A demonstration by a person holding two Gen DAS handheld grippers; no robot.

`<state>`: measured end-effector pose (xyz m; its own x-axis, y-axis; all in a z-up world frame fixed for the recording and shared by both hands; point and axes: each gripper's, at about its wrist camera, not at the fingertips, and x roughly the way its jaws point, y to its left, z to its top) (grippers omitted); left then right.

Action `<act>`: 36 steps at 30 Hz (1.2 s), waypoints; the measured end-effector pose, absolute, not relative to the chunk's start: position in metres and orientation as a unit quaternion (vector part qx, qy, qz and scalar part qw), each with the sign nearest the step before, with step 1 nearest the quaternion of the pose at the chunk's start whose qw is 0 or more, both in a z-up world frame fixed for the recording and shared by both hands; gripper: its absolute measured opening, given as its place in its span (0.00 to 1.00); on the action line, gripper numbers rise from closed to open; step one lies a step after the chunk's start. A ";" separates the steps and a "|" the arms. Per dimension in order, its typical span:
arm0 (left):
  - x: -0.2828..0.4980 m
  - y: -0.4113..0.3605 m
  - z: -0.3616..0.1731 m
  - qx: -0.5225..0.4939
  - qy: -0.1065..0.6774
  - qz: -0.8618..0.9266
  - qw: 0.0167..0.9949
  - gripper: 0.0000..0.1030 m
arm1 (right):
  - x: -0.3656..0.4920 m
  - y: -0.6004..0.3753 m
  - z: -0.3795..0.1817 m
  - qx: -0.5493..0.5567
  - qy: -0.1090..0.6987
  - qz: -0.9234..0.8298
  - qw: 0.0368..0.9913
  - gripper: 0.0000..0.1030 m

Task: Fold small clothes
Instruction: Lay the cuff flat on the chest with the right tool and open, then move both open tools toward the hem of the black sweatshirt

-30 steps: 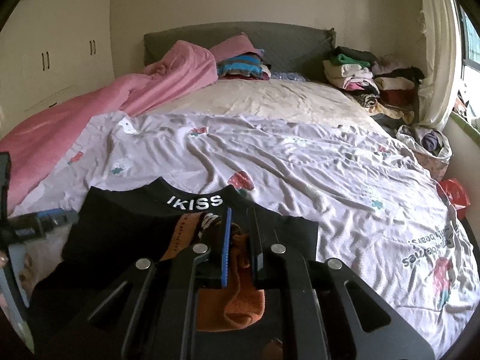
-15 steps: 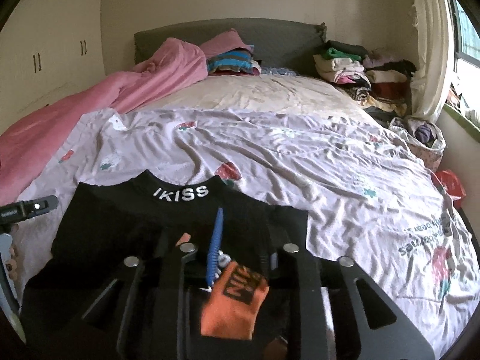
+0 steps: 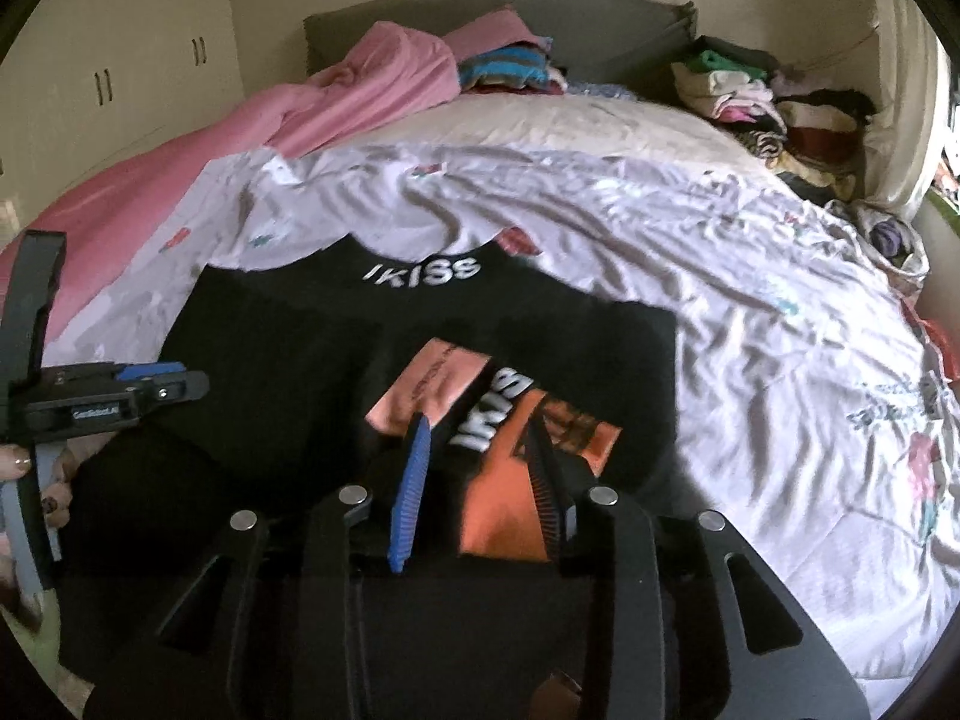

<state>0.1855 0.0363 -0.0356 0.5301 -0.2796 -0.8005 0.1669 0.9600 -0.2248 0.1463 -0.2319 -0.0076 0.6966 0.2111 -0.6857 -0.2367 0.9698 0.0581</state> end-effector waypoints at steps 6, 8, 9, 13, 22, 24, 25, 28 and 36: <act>0.182 0.037 -0.045 -0.046 0.473 -0.128 0.870 0.36 | 0.145 -0.219 -0.014 -0.020 0.382 0.143 0.913 0.40; 0.181 0.038 -0.046 -0.046 0.473 -0.131 0.870 0.36 | 0.146 -0.216 -0.018 -0.023 0.390 0.145 0.909 0.41; 0.181 0.039 -0.046 -0.049 0.473 -0.133 0.870 0.36 | 0.147 -0.216 -0.022 -0.024 0.397 0.142 0.906 0.41; 0.180 0.042 -0.048 -0.055 0.472 -0.138 0.869 0.36 | 0.156 -0.218 -0.041 -0.034 0.435 0.108 0.893 0.41; 0.178 0.040 -0.048 -0.050 0.468 -0.141 0.871 0.36 | 0.157 -0.228 -0.049 -0.013 0.442 0.097 0.892 0.46; 0.178 0.040 -0.047 -0.049 0.468 -0.141 0.871 0.36 | 0.157 -0.229 -0.048 -0.009 0.443 0.095 0.892 0.51; 0.178 0.041 -0.046 -0.050 0.468 -0.142 0.871 0.36 | 0.156 -0.229 -0.047 -0.007 0.442 0.094 0.892 0.53; 0.176 0.041 -0.044 -0.049 0.467 -0.142 0.871 0.36 | 0.153 -0.228 -0.042 -0.007 0.437 0.091 0.895 0.60; 0.172 0.041 -0.040 -0.055 0.465 -0.145 0.872 0.41 | 0.144 -0.231 -0.024 0.000 0.421 0.088 0.903 0.75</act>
